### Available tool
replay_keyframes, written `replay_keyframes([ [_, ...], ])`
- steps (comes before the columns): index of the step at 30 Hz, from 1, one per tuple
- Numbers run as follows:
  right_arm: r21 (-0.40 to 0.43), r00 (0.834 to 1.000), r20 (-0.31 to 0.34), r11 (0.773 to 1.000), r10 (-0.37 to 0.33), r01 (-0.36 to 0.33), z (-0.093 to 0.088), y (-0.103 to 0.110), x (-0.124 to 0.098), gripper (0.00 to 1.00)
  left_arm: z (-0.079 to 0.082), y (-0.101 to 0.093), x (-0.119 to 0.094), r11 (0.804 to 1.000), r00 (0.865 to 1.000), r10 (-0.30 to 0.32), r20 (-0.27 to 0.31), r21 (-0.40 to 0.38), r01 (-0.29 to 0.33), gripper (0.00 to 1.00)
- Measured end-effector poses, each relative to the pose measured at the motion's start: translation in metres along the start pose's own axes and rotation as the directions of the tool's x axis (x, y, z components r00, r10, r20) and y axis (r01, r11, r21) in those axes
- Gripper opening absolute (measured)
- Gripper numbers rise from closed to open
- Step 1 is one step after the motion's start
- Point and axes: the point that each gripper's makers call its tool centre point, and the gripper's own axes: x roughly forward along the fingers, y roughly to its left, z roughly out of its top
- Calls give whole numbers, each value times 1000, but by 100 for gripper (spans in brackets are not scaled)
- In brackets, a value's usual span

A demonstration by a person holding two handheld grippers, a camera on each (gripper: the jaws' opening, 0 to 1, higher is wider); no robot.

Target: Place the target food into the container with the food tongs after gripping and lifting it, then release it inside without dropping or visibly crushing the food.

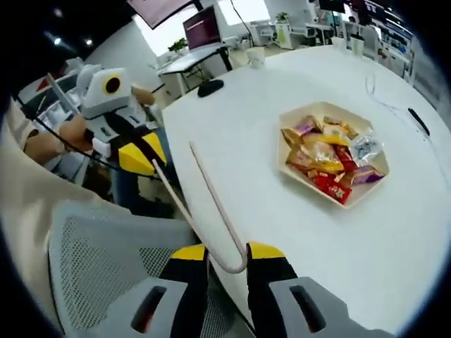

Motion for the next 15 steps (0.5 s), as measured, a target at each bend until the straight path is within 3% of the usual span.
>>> replay_keyframes([
  [15,48,998,-41,998,-41,43,-9,-17,19,20,-7,16,14,997,1000,15,-13,-75,-16,6],
])
